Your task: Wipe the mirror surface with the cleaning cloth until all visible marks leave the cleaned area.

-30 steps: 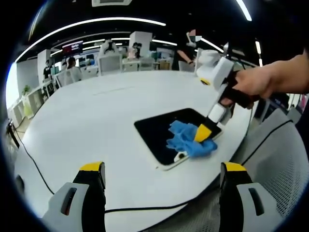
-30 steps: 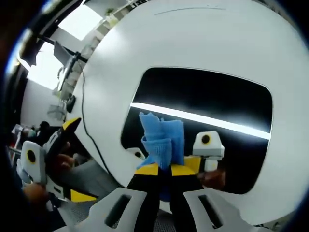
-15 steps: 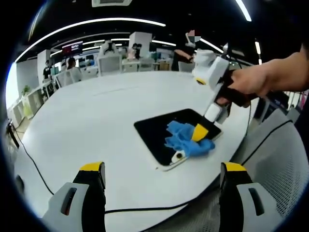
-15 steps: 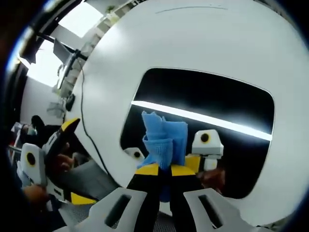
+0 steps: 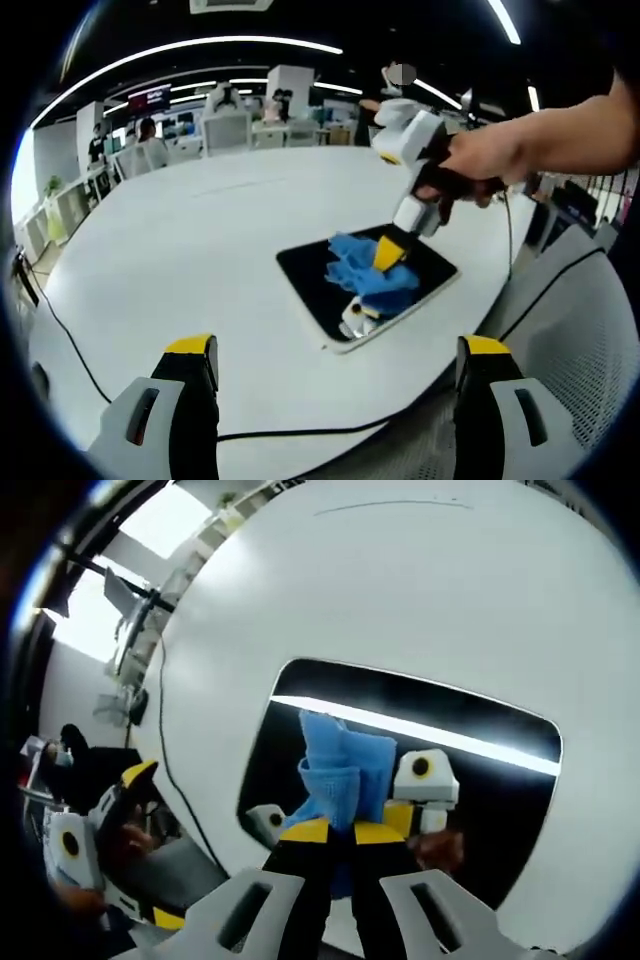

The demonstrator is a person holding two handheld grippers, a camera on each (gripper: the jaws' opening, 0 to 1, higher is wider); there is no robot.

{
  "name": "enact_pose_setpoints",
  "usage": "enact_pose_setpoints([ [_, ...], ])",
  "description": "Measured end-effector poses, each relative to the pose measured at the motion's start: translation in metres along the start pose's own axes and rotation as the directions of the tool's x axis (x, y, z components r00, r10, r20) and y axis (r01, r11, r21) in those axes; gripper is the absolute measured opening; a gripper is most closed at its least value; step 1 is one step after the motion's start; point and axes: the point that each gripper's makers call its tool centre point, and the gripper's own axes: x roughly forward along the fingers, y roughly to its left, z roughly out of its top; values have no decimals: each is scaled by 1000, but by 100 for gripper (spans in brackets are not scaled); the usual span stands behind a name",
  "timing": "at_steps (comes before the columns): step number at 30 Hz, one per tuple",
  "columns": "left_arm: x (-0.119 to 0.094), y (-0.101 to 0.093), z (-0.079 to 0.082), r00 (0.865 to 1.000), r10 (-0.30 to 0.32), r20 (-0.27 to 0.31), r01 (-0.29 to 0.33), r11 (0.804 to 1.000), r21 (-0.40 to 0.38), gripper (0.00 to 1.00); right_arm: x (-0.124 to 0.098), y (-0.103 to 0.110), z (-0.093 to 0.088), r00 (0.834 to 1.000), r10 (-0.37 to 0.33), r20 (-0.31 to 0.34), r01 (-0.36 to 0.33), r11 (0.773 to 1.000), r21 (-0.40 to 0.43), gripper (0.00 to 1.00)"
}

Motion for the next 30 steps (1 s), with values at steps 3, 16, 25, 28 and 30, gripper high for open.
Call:
enact_pose_setpoints([
  [3,0,0,0,1000,-1,-1,1,1000,0,99,1,-4,11,1000,-15,6,15,1000,-10,1],
  [16,-1,1,0,1000,3,-2,-3,1000,-3,99,0,-18,49,997,-62,38,64,997,-39,0],
  [25,-1,2,0,1000,9,1,-9,1000,-7,99,-1,-19,63,995,-81,52,83,995,-50,0],
  [28,-1,3,0,1000,10,2,-10,1000,-8,99,0,-19,65,995,-79,60,82,996,-40,0],
  [30,-1,2,0,1000,11,1,-11,1000,-7,99,0,-20,66,995,-79,64,81,996,-34,0],
])
